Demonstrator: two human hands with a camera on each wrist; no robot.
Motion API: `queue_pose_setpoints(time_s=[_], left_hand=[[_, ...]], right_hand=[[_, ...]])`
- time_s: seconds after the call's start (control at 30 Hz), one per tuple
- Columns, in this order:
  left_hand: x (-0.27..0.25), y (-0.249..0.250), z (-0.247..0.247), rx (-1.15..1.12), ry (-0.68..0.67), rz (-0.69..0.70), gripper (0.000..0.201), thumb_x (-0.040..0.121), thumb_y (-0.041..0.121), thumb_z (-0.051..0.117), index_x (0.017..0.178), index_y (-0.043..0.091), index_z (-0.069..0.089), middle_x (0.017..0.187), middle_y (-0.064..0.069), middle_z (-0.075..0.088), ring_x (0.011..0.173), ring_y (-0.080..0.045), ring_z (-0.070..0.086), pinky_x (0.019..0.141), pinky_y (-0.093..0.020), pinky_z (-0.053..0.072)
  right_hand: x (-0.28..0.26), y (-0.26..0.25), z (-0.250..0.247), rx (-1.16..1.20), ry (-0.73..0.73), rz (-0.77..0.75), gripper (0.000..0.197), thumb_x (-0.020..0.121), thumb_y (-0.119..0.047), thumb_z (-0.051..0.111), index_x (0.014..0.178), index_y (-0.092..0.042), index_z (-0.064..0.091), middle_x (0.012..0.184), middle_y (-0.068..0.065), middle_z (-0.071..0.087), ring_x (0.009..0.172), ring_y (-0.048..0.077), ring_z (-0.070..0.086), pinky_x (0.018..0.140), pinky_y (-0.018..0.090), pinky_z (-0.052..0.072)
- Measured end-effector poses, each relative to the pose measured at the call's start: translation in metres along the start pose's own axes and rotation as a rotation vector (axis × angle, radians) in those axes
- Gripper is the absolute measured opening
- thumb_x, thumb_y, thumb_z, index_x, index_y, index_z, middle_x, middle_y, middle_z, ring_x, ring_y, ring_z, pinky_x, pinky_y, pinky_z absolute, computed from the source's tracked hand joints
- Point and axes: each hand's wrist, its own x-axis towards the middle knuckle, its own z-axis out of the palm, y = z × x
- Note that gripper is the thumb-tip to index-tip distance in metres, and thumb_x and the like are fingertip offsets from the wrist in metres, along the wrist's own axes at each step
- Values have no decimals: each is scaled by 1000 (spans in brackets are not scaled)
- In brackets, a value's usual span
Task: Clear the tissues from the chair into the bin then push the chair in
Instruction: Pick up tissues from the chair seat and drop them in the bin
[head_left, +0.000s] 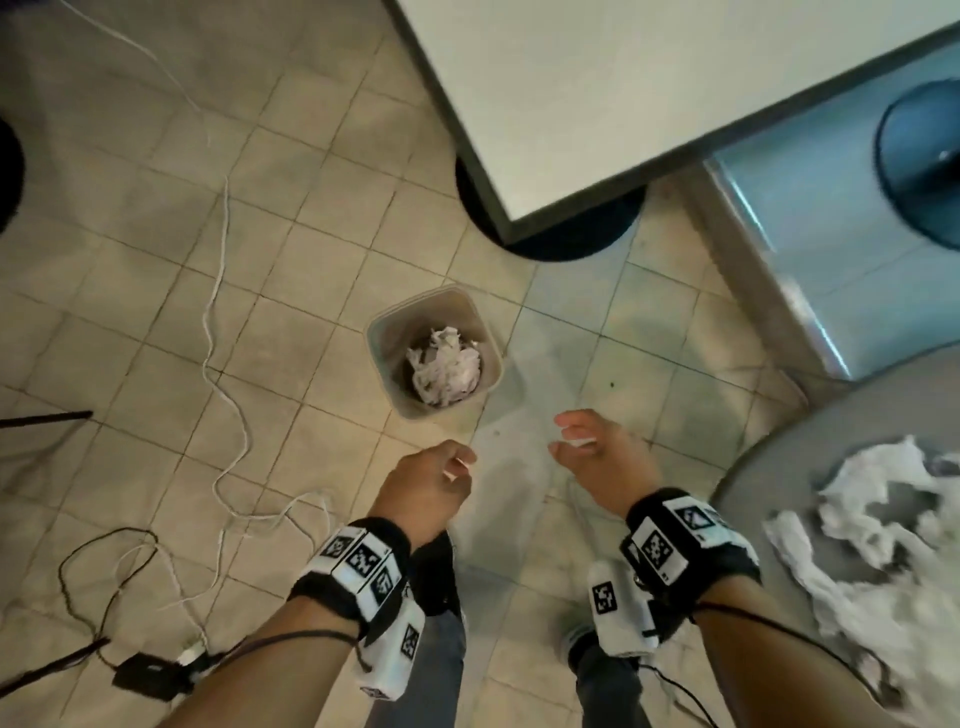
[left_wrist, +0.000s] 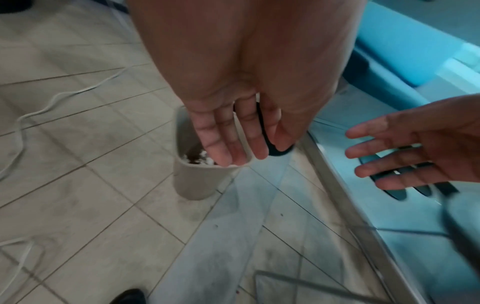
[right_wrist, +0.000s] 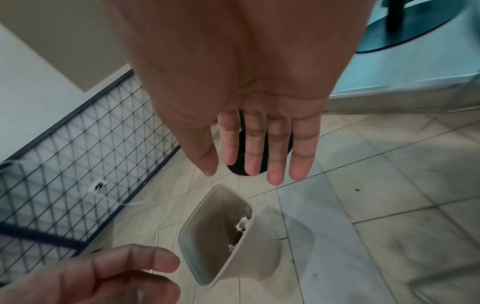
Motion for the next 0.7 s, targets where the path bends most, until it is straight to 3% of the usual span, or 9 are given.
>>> queue_pose_setpoints(time_s=[0.1, 0.23, 0.37, 0.47, 0.57, 0.63, 0.7], left_hand=[[-35, 45, 20, 78, -53, 89, 21, 92, 22, 59, 110, 30, 66, 97, 12, 67, 89, -8, 64, 86, -32, 54], [-73, 108, 56, 169, -95, 230, 17, 92, 22, 62, 106, 31, 68, 94, 15, 68, 88, -6, 64, 84, -27, 52], [-98, 170, 110, 295, -205, 348, 15, 92, 25, 62, 104, 32, 68, 94, 14, 69, 88, -3, 64, 83, -24, 51], [-108, 207, 160, 410, -278, 422, 19, 92, 27, 62, 108, 34, 67, 100, 16, 68, 90, 0, 63, 85, -22, 51], [-113, 236, 213, 547, -320, 500, 22, 93, 27, 61, 114, 33, 65, 111, 15, 64, 95, -5, 62, 88, -27, 50], [-115, 250, 249, 655, -329, 535, 24, 93, 28, 60, 117, 32, 63, 119, 13, 58, 99, -11, 61, 91, -32, 50], [-114, 255, 285, 758, -316, 527, 32, 92, 28, 60, 124, 31, 58, 128, 8, 49, 105, -20, 60, 93, -36, 49]], right_hand=[[-46, 20, -26, 137, 48, 33, 26, 89, -25, 66, 114, -21, 62, 106, 1, 61, 88, 19, 63, 81, 31, 52], [-106, 52, -67, 260, 183, 72, 26, 89, -25, 64, 115, -21, 64, 104, 0, 63, 87, 18, 64, 84, 31, 53], [-160, 97, -111, 390, 326, 116, 30, 90, -22, 63, 120, -16, 63, 105, 1, 64, 94, 17, 62, 74, 19, 44], [-197, 140, -141, 480, 462, 152, 28, 88, -24, 65, 116, -20, 65, 104, 1, 66, 93, 18, 65, 82, 28, 49], [-230, 189, -160, 569, 580, 193, 24, 88, -25, 64, 112, -23, 65, 105, -2, 63, 90, 14, 62, 85, 30, 49], [-247, 221, -167, 592, 649, 245, 24, 88, -25, 63, 111, -25, 64, 108, -1, 59, 92, 16, 61, 84, 29, 47], [-258, 253, -170, 578, 701, 317, 29, 87, -26, 61, 116, -27, 62, 116, -1, 52, 97, 19, 60, 89, 34, 49]])
